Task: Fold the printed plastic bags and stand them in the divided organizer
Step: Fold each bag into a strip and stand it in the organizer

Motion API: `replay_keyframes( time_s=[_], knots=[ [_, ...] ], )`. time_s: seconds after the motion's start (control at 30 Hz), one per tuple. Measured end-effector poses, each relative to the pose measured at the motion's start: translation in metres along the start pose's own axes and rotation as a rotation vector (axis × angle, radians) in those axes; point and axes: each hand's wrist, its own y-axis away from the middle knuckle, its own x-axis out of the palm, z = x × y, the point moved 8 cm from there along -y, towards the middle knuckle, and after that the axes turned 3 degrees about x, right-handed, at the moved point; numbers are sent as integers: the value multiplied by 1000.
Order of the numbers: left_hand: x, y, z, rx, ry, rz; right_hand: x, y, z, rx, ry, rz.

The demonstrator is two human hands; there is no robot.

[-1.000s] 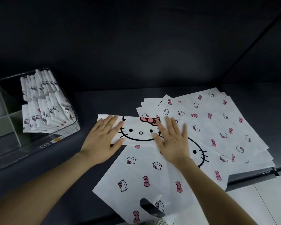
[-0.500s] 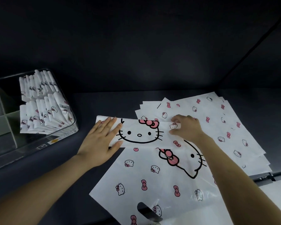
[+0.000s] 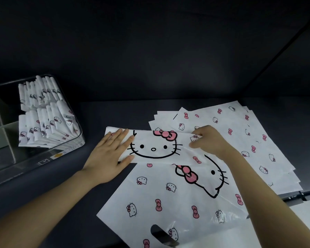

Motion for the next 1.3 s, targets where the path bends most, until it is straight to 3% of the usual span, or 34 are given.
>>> replay_keyframes(
  time_s=[0.2,0.3,0.43,0.53,0.63,0.7,0.8,0.97,1.17,1.3],
  knots=[
    [-29,-8,-9,118,22,-89,6,40,-27,263,-372,67],
    [-39,-1,-39,194,274,-135,38,60,-34,407,-609,151],
    [-18,17,-65,289,456,-25,96,84,-30,617,-1008,314],
    [-12,26,-57,217,580,-86,118,102,-16,715,-1174,405],
    [-9,32,-45,-11,838,-99,112,108,6,663,-1264,436],
    [-5,32,-37,-204,1067,-61,96,99,16,522,-1172,368],
    [-11,32,-29,-396,1286,-94,71,80,20,231,-831,150],
    [-13,31,-20,-490,1367,-138,86,63,64,-173,-458,109],
    [-11,29,-12,-575,1277,-195,102,21,60,-106,-183,-162],
    [-12,31,2,-704,1180,-299,104,12,60,-53,24,-209]
  ],
)
